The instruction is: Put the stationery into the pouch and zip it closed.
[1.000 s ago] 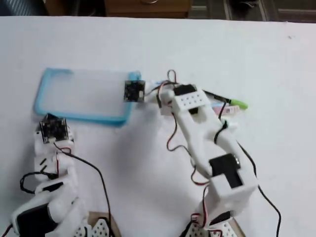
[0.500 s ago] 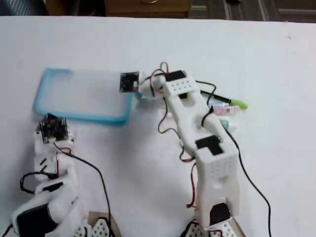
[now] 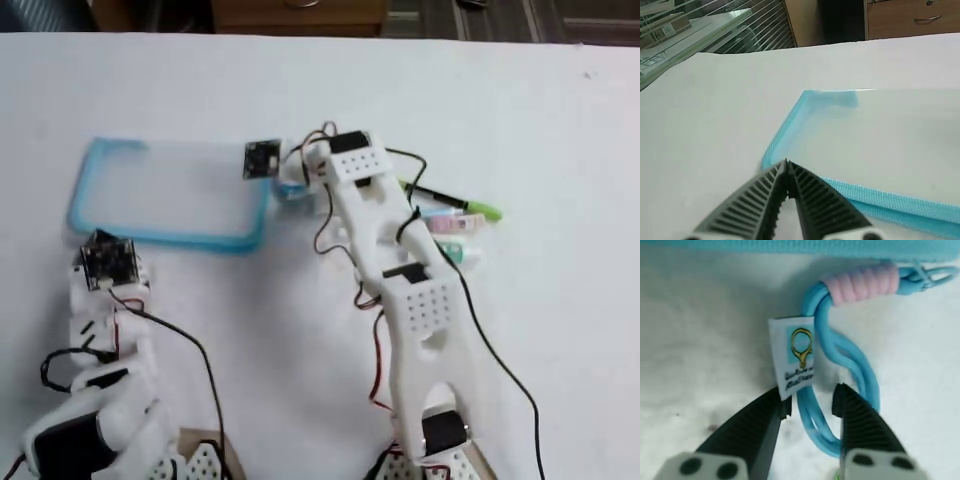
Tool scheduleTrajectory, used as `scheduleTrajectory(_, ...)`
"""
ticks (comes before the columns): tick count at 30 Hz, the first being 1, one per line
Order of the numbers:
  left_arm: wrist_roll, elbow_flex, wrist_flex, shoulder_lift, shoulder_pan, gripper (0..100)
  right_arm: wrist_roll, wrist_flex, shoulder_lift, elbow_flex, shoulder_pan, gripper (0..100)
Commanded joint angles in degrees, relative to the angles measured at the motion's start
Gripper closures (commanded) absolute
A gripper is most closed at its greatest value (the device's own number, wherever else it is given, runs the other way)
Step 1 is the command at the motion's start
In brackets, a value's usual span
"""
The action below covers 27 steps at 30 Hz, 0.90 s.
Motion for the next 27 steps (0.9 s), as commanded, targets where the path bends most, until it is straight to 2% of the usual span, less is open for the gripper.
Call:
scheduleTrajectory(1, -0.09, -0.62, -0.62, 0.13, 0.13, 98, -0.62, 0.84, -0.22, -5.01, 1.19, 97.1)
scheduleTrajectory(4, -0.09, -0.62, -0.62, 0.13, 0.13, 98, -0.79, 0.84, -0.40, -6.68, 1.27, 98.7)
scheduleTrajectory(6, -0.09, -0.62, -0.62, 0.13, 0.13, 98, -3.43, 0.84, -0.57, -8.88, 1.27, 98.1)
scheduleTrajectory(7, -0.09, -0.62, -0.62, 0.13, 0.13, 98, -6.68, 0.40, -0.57, -10.73, 1.36, 98.3)
scheduleTrajectory(11, -0.09, -0.62, -0.62, 0.13, 0.13, 98, -27.96, -0.40, -1.01, -19.96, 2.24, 98.1)
scheduleTrajectory(15, -0.09, -0.26, -0.62, 0.04, 0.13, 98, -40.53, 3.03, -1.45, -30.33, 2.07, 98.1)
scheduleTrajectory(21, -0.26, -0.26, -0.79, 0.04, 0.13, 98, -43.69, 8.04, -1.45, -47.21, -1.80, 98.1)
scheduleTrajectory(27, -13.98, -1.23, -1.67, -0.04, -0.13, 98, -43.43, 7.43, -2.15, -63.21, -5.05, 98.1)
